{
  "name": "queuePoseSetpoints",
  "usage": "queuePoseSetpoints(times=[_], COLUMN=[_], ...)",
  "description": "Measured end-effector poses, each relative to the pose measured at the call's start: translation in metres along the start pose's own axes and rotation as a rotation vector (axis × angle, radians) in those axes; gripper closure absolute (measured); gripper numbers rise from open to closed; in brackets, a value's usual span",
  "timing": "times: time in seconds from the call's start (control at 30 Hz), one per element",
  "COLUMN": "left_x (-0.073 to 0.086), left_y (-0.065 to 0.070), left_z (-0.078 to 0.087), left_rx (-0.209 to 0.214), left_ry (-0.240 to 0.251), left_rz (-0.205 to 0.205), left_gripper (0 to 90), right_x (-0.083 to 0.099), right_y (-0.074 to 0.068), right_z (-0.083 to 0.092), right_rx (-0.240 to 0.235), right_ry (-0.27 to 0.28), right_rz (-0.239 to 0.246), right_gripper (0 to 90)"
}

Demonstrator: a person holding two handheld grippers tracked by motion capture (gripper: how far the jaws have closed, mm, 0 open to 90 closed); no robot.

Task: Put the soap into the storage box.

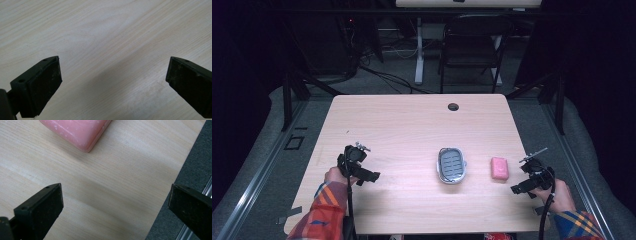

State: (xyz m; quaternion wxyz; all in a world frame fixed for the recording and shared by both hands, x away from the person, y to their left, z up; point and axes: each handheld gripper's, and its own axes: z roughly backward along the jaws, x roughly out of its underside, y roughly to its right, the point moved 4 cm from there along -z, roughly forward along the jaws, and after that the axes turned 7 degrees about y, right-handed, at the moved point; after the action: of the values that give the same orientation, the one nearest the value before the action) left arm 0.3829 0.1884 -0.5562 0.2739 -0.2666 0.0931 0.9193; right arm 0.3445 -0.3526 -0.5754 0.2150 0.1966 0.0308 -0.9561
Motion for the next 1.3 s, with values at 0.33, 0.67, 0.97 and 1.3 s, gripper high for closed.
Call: queuePoseSetpoints(times=[0.33,0.67,0.97,1.3], left_x=[0.0,-0.001,-0.001,-0.001], left_y=[0.001,0.001,0.002,0.001], left_z=[0.0,0.0,0.001,0.0], left_rx=[0.001,0.0,0.0,-0.005], left_ry=[0.003,0.003,0.003,-0.005], left_rz=[-0.003,-0.004,-0.006,-0.01], left_gripper=[0.1,0.1,0.1,0.3], right_x=[-0.002,-0.007,-0.016,-0.029], right_y=[-0.002,-0.008,-0.013,-0.008], right_z=[0.0,0.001,0.004,-0.001], right_rx=[-0.011,-0.063,-0.087,-0.116], right_ry=[0.012,0.038,0.028,0.045], right_rz=[-0.006,-0.021,-0.042,-0.087], right_gripper=[0.0,0.0,0.0,0.0])
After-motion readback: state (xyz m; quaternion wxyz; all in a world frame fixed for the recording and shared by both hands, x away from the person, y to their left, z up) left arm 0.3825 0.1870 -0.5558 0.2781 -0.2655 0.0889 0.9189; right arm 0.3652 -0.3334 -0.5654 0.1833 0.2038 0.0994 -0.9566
